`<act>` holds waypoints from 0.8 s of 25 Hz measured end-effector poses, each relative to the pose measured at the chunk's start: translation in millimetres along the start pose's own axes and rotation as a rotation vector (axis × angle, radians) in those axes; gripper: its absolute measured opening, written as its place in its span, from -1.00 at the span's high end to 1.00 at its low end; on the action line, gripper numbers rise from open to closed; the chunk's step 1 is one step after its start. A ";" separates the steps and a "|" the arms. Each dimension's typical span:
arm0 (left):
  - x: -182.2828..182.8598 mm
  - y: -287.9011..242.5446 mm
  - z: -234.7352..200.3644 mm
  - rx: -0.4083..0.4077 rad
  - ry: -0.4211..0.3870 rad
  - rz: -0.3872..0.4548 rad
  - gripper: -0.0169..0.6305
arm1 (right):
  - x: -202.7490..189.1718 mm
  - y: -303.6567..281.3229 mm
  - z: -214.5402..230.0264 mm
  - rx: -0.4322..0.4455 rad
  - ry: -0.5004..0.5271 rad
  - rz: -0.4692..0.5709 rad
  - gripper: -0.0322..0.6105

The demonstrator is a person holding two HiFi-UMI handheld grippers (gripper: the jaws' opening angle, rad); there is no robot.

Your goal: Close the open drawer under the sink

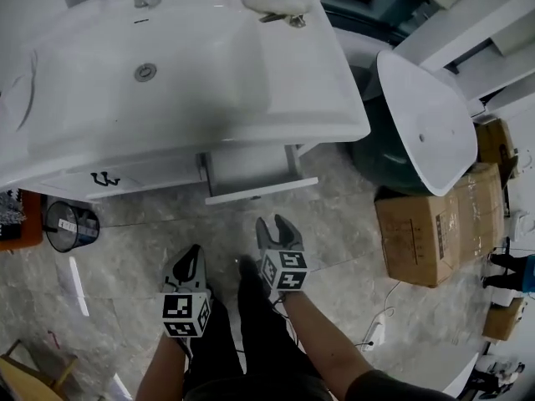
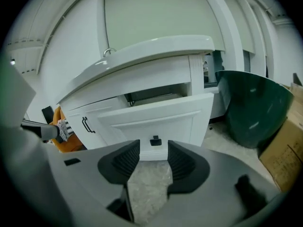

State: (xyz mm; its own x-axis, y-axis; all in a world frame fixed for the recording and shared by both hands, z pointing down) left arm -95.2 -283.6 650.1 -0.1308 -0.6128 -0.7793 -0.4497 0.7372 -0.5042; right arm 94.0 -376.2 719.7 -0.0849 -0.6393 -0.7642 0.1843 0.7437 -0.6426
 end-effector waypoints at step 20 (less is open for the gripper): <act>-30.1 -61.3 -41.2 0.090 0.066 -0.042 0.89 | -3.2 -96.8 -13.7 0.045 0.064 -0.010 0.45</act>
State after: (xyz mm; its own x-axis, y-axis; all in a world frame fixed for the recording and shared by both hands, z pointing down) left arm -100.1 -322.1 719.8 -0.1725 -0.6592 -0.7319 -0.3749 0.7310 -0.5701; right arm 63.0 -443.4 783.6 -0.1493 -0.6317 -0.7607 0.2265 0.7270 -0.6482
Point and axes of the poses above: the fingertips, and each gripper's own axes: y backward along the fingers, z to its right, x out of its top, the point moved 4 cm from there along y, backward along the fingers, and after that the axes turned 12 degrees about -x, right-handed, at the moved point
